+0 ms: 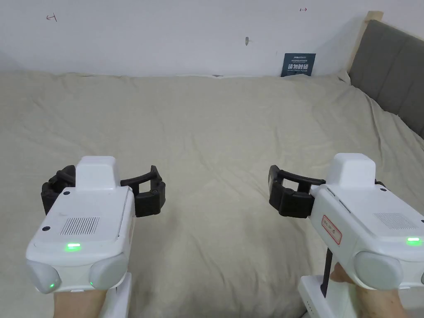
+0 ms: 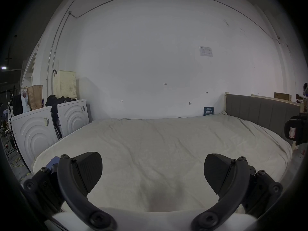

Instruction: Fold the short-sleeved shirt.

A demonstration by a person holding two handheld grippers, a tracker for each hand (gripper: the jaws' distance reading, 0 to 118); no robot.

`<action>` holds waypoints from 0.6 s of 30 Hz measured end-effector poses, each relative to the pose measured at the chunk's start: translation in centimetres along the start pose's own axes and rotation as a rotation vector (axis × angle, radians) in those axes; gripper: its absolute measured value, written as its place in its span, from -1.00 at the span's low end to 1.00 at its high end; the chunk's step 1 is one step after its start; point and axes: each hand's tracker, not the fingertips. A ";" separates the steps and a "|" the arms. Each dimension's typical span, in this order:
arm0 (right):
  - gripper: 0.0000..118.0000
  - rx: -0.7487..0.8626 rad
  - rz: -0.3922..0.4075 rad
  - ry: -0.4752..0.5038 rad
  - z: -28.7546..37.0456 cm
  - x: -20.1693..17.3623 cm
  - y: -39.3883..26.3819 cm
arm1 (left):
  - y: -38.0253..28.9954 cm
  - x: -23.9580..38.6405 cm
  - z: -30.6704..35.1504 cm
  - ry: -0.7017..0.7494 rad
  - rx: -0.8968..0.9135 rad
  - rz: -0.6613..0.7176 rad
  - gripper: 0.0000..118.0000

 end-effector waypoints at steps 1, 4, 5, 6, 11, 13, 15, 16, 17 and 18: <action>1.00 -0.001 -0.001 0.000 0.0 0.0 0.0 | 0.0 0.0 0.0 0.001 -0.001 -0.001 1.00; 1.00 -0.002 0.000 -0.001 0.1 0.0 0.0 | -0.1 0.0 0.0 0.000 -0.002 -0.002 1.00; 1.00 -0.001 0.000 -0.002 0.2 -0.1 0.1 | -0.2 0.0 0.1 0.000 -0.004 -0.003 1.00; 1.00 -0.001 0.000 -0.002 0.2 -0.1 0.1 | -0.2 0.1 0.1 0.000 -0.004 -0.003 1.00; 1.00 -0.001 -0.002 0.000 0.1 0.1 -0.1 | -0.2 0.1 0.1 0.001 -0.002 -0.003 1.00; 1.00 -0.002 -0.003 0.001 0.1 0.2 -0.1 | -0.2 0.1 0.1 0.001 -0.002 -0.004 1.00; 1.00 -0.002 -0.004 0.001 0.1 0.2 -0.1 | -0.2 0.1 0.1 0.003 -0.003 -0.004 1.00; 1.00 -0.002 -0.004 0.001 0.1 0.2 -0.1 | -0.2 0.1 0.1 0.003 -0.003 -0.003 1.00; 1.00 -0.001 -0.003 0.002 0.1 0.2 -0.1 | -0.2 0.1 0.1 0.003 -0.003 -0.003 1.00; 1.00 -0.001 -0.003 0.002 0.2 0.2 -0.1 | -0.2 0.1 0.2 0.004 -0.003 -0.002 1.00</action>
